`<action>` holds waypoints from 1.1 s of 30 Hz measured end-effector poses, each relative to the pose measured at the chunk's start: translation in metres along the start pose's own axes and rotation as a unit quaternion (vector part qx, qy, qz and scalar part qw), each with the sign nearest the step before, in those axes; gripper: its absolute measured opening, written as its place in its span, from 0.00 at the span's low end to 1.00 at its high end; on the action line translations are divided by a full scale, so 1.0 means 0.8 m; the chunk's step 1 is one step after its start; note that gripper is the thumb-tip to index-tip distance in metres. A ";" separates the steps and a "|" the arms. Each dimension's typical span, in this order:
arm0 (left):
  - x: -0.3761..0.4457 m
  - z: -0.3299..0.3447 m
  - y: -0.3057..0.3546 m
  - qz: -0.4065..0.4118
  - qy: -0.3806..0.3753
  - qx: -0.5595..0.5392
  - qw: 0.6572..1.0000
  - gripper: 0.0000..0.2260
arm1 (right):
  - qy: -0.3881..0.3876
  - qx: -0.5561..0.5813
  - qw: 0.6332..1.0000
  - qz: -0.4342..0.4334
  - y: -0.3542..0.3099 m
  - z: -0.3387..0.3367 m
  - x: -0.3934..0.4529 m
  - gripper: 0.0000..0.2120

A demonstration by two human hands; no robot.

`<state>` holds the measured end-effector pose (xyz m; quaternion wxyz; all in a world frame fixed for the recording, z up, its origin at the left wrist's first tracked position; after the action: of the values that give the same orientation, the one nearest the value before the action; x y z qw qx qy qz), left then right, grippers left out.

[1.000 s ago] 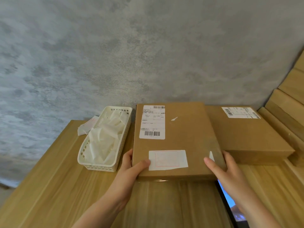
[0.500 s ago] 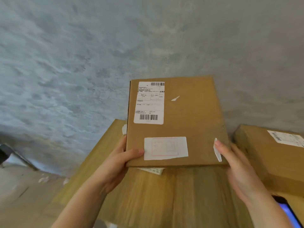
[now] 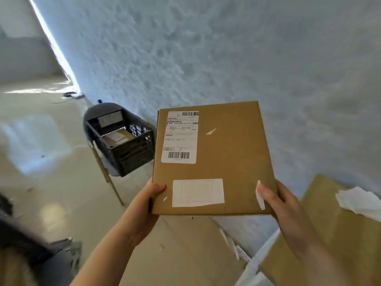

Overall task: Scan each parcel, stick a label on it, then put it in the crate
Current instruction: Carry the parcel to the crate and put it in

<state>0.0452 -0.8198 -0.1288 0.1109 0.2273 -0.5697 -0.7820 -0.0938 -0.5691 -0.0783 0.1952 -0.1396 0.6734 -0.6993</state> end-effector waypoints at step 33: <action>0.541 -0.623 0.057 -0.062 0.325 -0.042 0.943 0.17 | -0.274 -0.112 0.938 0.180 0.240 0.676 0.748 0.23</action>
<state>-0.0957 -1.4407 -0.3088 0.2507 0.4990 -0.4540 -0.6943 -0.3591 -1.3278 -0.2808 0.4775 -0.2230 0.6820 -0.5071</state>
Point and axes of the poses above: each hand's wrist, its own x-axis towards the middle knuckle, its own z-axis out of the palm, y = z × x, the point moved 9 cm from there along x, towards the middle knuckle, and after that the axes turned 7 degrees about x, right-handed, at the moved point
